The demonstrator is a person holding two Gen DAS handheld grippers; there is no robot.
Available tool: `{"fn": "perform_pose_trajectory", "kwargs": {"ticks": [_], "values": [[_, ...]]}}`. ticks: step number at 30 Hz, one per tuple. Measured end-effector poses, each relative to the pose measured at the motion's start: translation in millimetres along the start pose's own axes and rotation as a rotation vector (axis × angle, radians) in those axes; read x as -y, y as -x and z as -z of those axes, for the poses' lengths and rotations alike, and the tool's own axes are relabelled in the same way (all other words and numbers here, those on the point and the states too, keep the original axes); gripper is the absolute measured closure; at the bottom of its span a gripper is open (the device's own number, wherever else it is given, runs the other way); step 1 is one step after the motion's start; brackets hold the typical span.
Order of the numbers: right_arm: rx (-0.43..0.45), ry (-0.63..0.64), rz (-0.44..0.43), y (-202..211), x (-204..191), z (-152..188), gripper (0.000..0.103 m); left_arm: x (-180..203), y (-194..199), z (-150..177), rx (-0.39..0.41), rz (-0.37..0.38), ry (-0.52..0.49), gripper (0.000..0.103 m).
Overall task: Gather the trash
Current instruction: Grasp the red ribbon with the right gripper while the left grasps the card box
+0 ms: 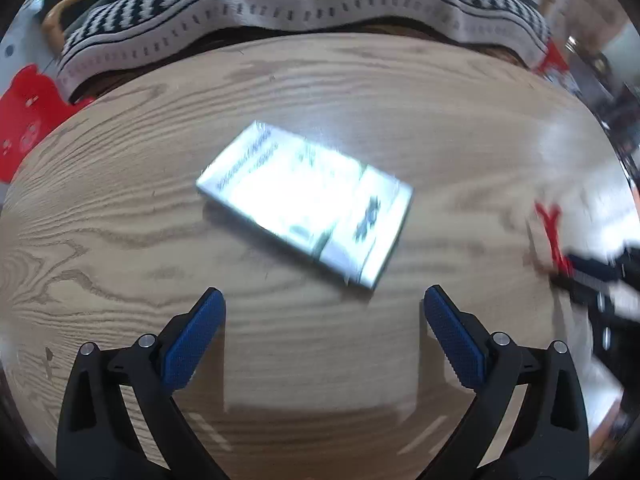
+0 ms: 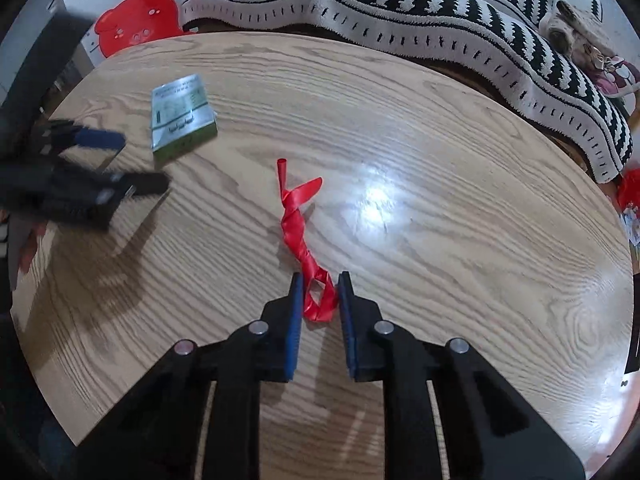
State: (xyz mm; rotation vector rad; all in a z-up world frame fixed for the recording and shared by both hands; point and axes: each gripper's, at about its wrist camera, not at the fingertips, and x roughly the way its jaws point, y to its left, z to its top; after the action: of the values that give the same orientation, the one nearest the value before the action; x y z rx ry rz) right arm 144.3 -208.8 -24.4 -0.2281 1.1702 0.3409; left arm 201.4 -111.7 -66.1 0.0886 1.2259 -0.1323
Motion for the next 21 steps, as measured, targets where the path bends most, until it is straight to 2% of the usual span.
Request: {"fn": "perform_pose_trajectory", "kwargs": {"ticks": [2, 4, 7, 10, 13, 15, 18, 20, 21], "values": [[0.003, 0.006, -0.011, 1.0, 3.1, 2.0, 0.085, 1.2, -4.0, -8.9, 0.01, -0.016, 0.048, 0.006], [0.006, 0.01, -0.02, 1.2, 5.5, 2.6, 0.085, -3.7, -7.7, -20.4, 0.023, -0.046, 0.158, 0.006], [0.009, 0.021, -0.029, 1.6, 5.9, 2.1, 0.085, -8.0, -9.1, -33.3, 0.026, -0.037, 0.27, 0.006], [0.011, 0.024, -0.044, 2.6, 6.7, 3.1, 0.085, -2.4, -11.6, -44.3, 0.021, -0.032, 0.314, 0.006], [0.015, 0.023, -0.057, 3.6, 9.4, 4.8, 0.085, 0.8, -10.8, -48.3, 0.013, 0.017, 0.355, 0.006], [0.015, 0.024, -0.062, 4.1, 9.8, 5.1, 0.085, 0.9, -13.6, -51.5, 0.016, -0.006, 0.379, 0.006], [0.018, 0.018, -0.063, 4.5, 11.0, 5.2, 0.085, 5.8, -18.5, -54.7, 0.028, -0.051, 0.34, 0.006], [0.016, 0.012, -0.06, 4.3, 11.7, 4.2, 0.085, 16.7, -22.0, -51.9, 0.038, -0.095, 0.224, 0.009], [0.015, 0.006, -0.055, 4.4, 11.7, 3.9, 0.085, 19.9, -20.8, -50.1, 0.065, -0.097, 0.179, 0.014]]}}
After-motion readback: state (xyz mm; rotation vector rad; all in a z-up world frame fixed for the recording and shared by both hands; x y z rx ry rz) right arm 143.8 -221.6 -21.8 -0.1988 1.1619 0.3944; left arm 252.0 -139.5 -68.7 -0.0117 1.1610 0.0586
